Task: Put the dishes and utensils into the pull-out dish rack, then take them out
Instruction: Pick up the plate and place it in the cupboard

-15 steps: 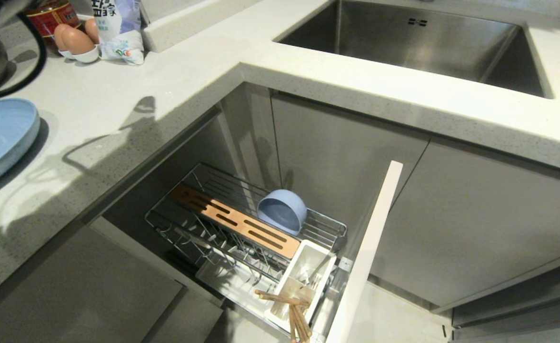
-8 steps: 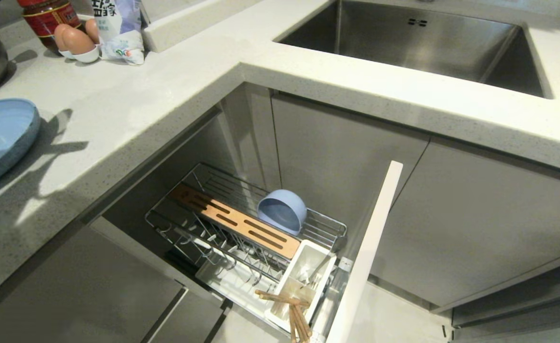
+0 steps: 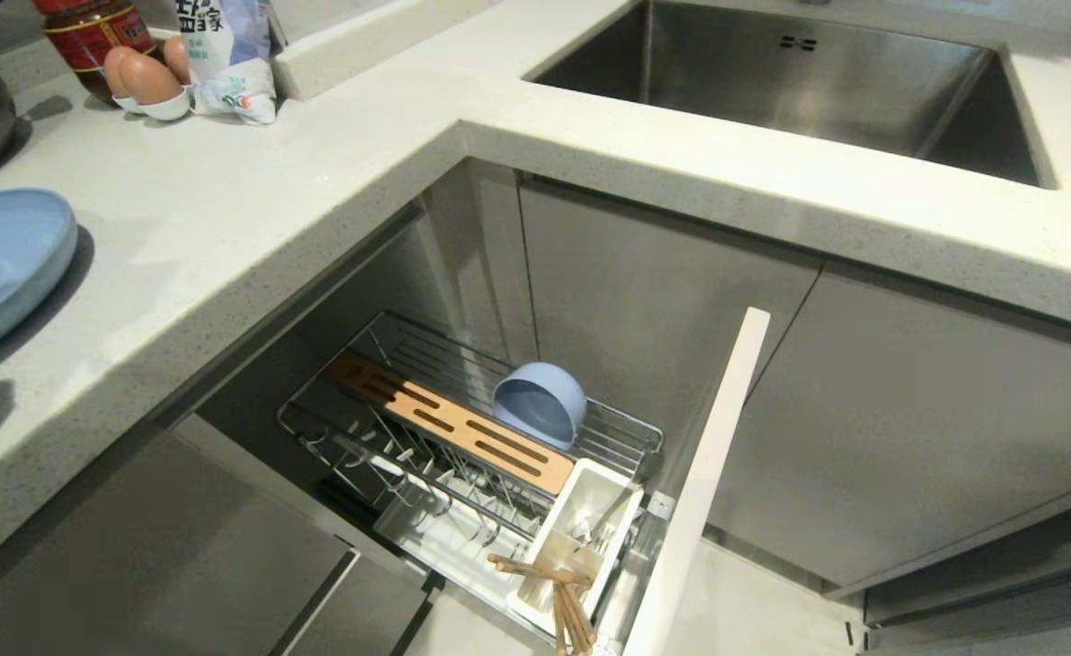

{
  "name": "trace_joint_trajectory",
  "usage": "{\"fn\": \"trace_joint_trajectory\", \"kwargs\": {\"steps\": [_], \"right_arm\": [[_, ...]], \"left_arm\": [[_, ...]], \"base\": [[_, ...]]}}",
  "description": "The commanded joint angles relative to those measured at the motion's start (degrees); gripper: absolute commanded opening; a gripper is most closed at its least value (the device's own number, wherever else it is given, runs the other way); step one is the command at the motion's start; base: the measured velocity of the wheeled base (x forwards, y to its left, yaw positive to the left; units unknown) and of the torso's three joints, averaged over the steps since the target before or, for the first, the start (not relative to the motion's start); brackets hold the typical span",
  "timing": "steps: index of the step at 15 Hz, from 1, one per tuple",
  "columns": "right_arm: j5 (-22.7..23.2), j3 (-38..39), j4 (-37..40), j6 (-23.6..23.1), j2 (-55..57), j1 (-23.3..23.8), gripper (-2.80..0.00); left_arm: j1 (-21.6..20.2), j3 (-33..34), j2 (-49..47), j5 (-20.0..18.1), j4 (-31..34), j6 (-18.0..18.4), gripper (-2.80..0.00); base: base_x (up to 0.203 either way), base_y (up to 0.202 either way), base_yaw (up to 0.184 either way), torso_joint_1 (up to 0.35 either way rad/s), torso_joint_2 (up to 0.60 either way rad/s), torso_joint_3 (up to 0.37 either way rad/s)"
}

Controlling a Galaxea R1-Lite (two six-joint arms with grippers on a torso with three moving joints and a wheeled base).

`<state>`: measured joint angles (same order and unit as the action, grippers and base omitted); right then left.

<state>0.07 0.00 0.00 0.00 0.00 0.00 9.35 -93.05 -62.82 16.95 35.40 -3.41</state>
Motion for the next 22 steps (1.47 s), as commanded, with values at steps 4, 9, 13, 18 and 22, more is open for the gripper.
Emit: {"fn": "trace_joint_trajectory", "kwargs": {"steps": [4,9,13,18,22], "right_arm": [[0.01,0.00,0.00,0.00,0.00,0.00,-2.80],[0.01,0.00,0.00,0.00,0.00,0.00,-2.80],[0.01,0.00,0.00,0.00,0.00,0.00,-2.80],[0.01,0.00,0.00,0.00,0.00,0.00,-2.80],[0.01,0.00,0.00,0.00,0.00,0.00,-2.80]], "left_arm": [[-0.47,2.57,-1.46,11.08,-1.96,2.24,-2.80],[-0.39,3.86,-6.42,18.46,-1.65,2.34,0.00],[-0.39,3.67,-9.41,18.30,-1.76,2.06,0.00],[-0.39,3.58,-12.85,16.01,-1.65,1.30,0.00],[-0.47,3.58,-15.11,13.20,-1.34,1.12,0.00]], "base": [[0.000,0.000,0.000,0.000,0.00,0.000],[0.000,0.000,0.000,0.000,0.00,0.000],[0.000,0.000,0.000,0.000,0.00,0.000],[0.000,0.000,0.000,0.000,0.00,0.000],[0.000,0.000,0.000,0.000,0.00,0.000]]}}
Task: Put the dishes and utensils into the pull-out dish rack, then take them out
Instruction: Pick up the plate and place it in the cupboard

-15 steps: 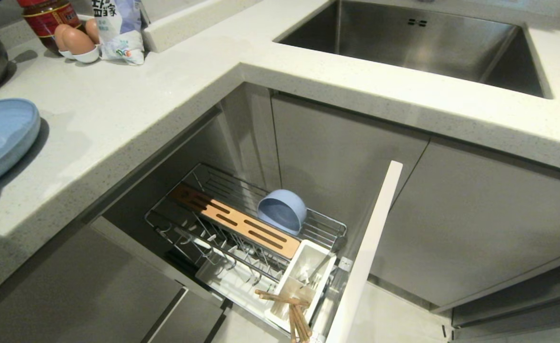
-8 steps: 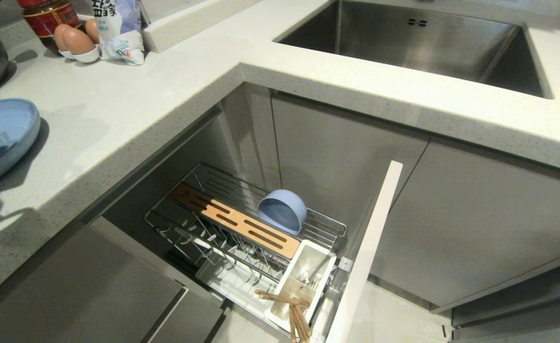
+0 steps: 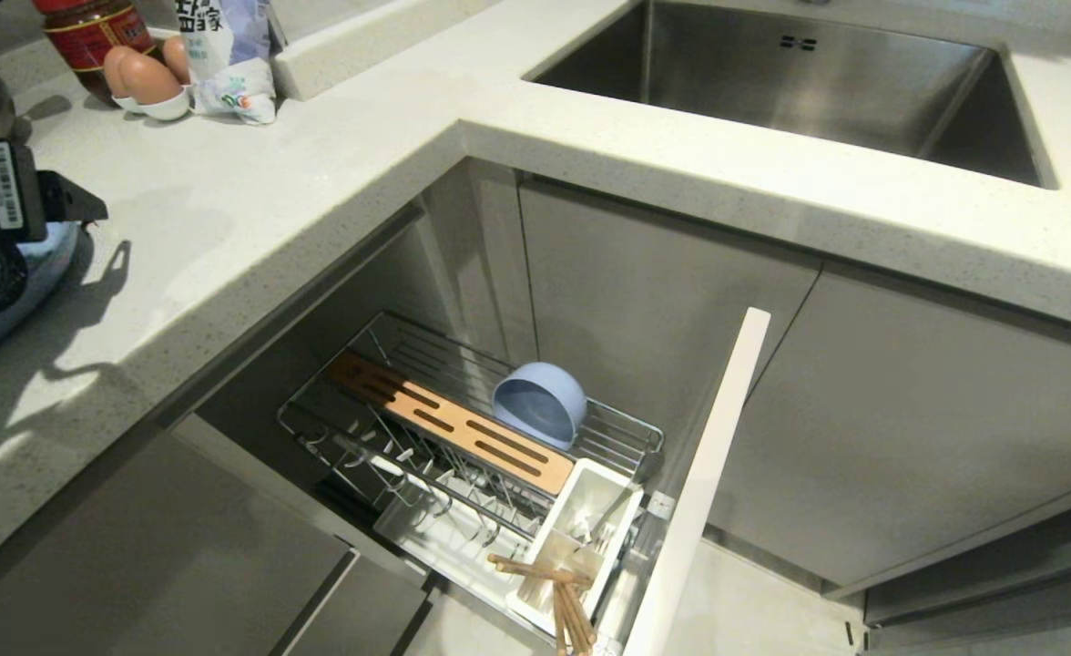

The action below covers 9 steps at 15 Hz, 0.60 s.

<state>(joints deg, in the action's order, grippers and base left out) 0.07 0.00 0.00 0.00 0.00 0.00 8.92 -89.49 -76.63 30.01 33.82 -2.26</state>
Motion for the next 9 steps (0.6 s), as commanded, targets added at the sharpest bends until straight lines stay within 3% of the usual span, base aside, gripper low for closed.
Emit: {"fn": "trace_joint_trajectory", "kwargs": {"steps": [1,9], "right_arm": [[0.01,0.00,0.00,0.00,0.00,0.00,-2.80],[0.01,0.00,0.00,0.00,0.00,0.00,-2.80]], "left_arm": [[-0.05,-0.17,-1.68,0.13,0.64,-0.09,0.00],[-0.83,-0.76,-3.64,0.05,0.63,-0.89,0.00]], "base": [[0.000,0.000,0.000,0.000,0.00,0.000],[0.000,0.000,0.000,0.000,0.00,0.000]]}}
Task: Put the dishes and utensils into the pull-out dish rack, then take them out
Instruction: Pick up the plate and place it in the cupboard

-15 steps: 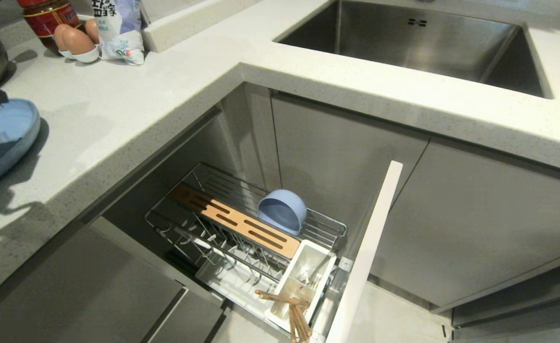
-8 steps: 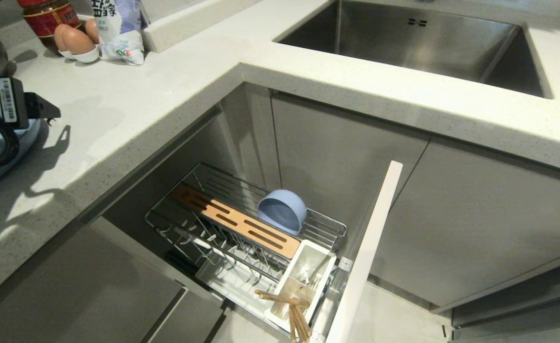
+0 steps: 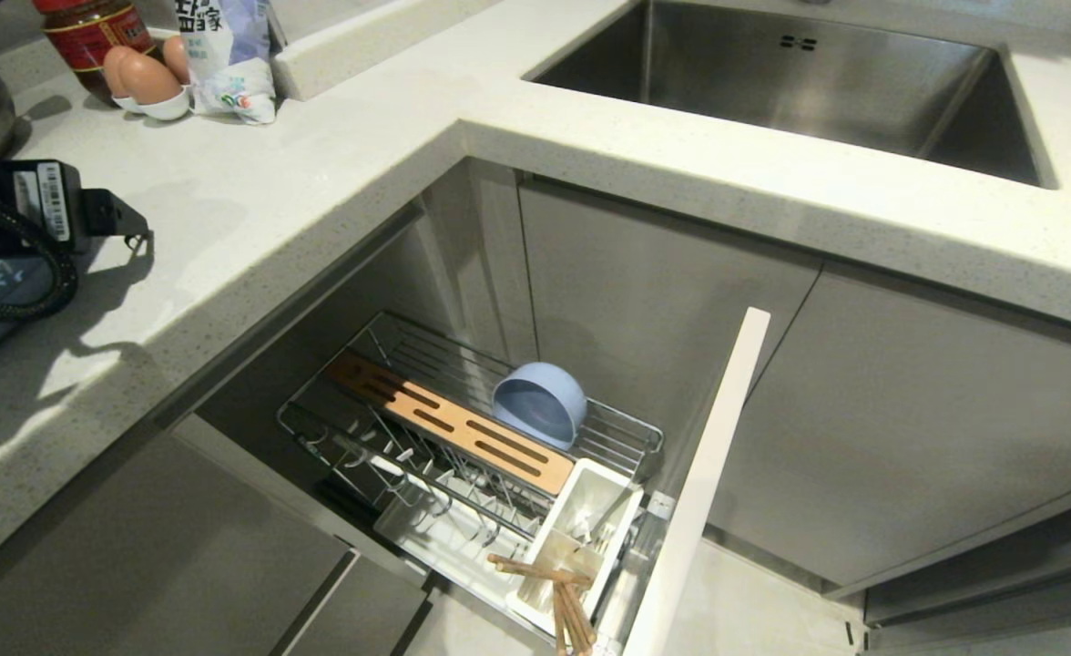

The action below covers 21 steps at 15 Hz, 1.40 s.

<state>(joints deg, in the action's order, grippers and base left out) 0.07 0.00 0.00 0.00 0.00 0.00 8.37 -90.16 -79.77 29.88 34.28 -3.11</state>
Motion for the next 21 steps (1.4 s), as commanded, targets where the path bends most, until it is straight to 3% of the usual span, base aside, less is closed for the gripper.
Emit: {"fn": "trace_joint_trajectory", "kwargs": {"steps": [1,7,8,9,21], "right_arm": [[0.01,0.00,0.00,0.00,0.00,0.00,-2.80],[0.01,0.00,0.00,0.00,0.00,0.00,-2.80],[0.01,0.00,0.00,0.00,0.00,0.00,-2.80],[0.01,0.00,0.00,0.00,0.00,0.00,-2.80],[0.01,0.00,0.00,0.00,0.00,0.00,-2.80]], "left_arm": [[-0.28,-0.10,-0.74,0.18,0.17,-0.06,0.00],[-0.28,-0.01,-1.09,0.18,0.26,-0.41,0.00],[-0.34,-0.05,-1.09,0.18,0.26,-0.49,-0.58],[-0.36,-0.10,-1.18,0.18,0.26,-0.58,-2.80],[-0.28,-0.09,1.42,0.16,2.05,-0.43,-2.80]], "base": [[0.000,0.000,0.000,0.000,0.00,0.000],[0.000,0.000,0.000,0.000,0.00,0.000],[0.000,0.000,0.000,0.000,0.00,0.000],[0.000,0.000,0.000,0.000,0.00,0.000],[0.000,0.000,0.000,0.000,0.00,0.000]]}}
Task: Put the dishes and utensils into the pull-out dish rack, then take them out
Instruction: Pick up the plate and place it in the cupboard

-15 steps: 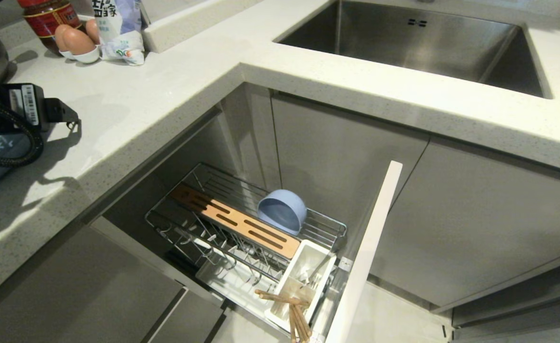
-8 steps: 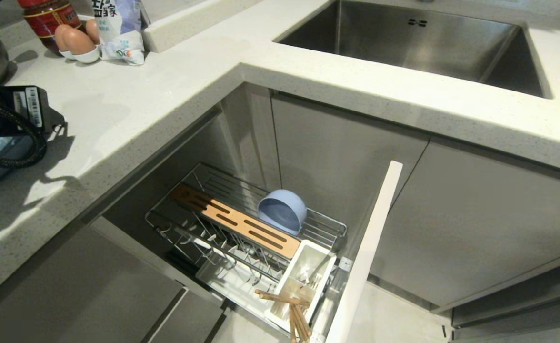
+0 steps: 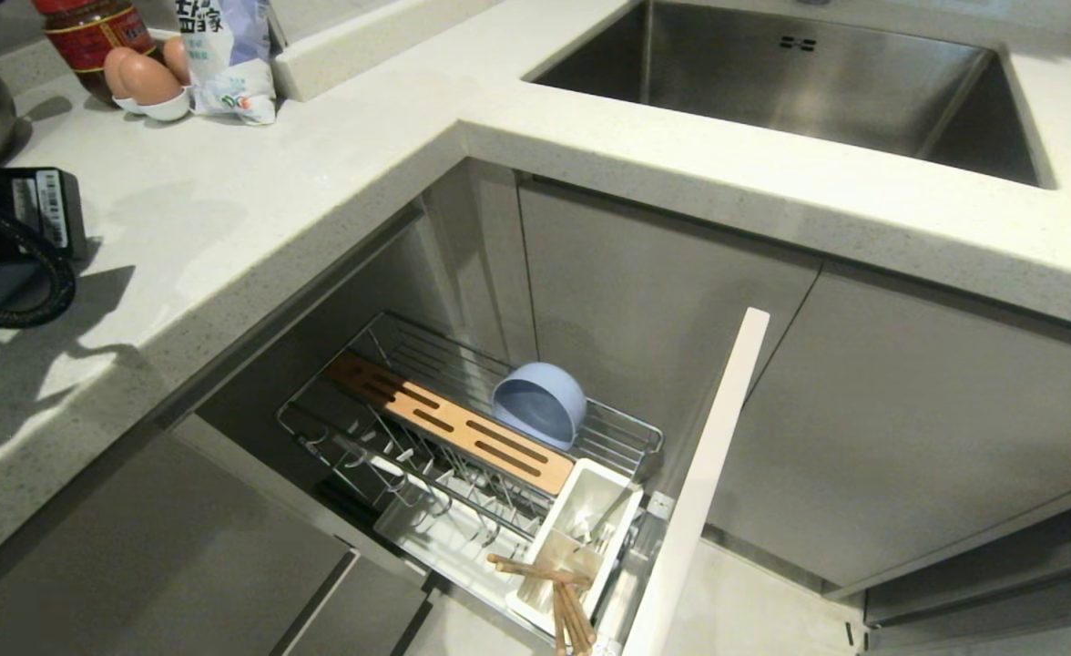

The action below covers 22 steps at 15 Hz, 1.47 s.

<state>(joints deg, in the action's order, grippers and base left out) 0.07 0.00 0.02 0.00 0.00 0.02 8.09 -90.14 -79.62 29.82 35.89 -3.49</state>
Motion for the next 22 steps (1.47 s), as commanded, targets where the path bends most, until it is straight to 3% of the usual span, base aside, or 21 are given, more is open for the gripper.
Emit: {"fn": "trace_joint_trajectory", "kwargs": {"steps": [1,8,10,14,17,18,22], "right_arm": [[0.01,0.00,-0.02,0.06,0.00,-0.02,-2.80],[0.01,0.00,-0.02,0.00,0.00,-0.02,-2.80],[0.01,0.00,-0.02,0.00,0.00,-0.02,-2.80],[0.01,0.00,-0.02,0.00,0.00,-0.02,-2.80],[0.01,0.00,-0.02,0.00,0.00,-0.02,-2.80],[0.01,0.00,-0.02,0.00,0.00,-0.02,-2.80],[0.01,0.00,-0.02,0.00,0.00,-0.02,-2.80]], "left_arm": [[-0.01,-0.37,2.20,0.16,1.00,-0.02,-2.80],[0.53,-3.26,7.65,-0.02,1.02,-0.91,-2.80],[2.83,-5.05,10.21,-0.17,1.03,-3.93,-2.80],[9.56,-8.68,14.74,0.05,1.75,-5.97,-2.80],[16.44,-18.43,15.49,-0.41,8.27,-15.02,-2.80],[19.44,-20.39,15.36,-2.48,8.68,-18.96,-2.80],[24.45,-20.15,12.90,-15.32,-3.04,-32.20,-2.80]], "base": [[0.000,0.000,0.000,0.000,0.00,0.000],[0.000,0.000,0.000,0.000,0.00,0.000],[0.000,0.000,0.000,0.000,0.00,0.000],[0.000,0.000,0.000,0.000,0.00,0.000],[0.000,0.000,0.000,0.000,0.00,0.000],[0.000,0.000,0.000,0.000,0.00,0.000],[0.000,0.000,0.000,0.000,0.00,0.000]]}}
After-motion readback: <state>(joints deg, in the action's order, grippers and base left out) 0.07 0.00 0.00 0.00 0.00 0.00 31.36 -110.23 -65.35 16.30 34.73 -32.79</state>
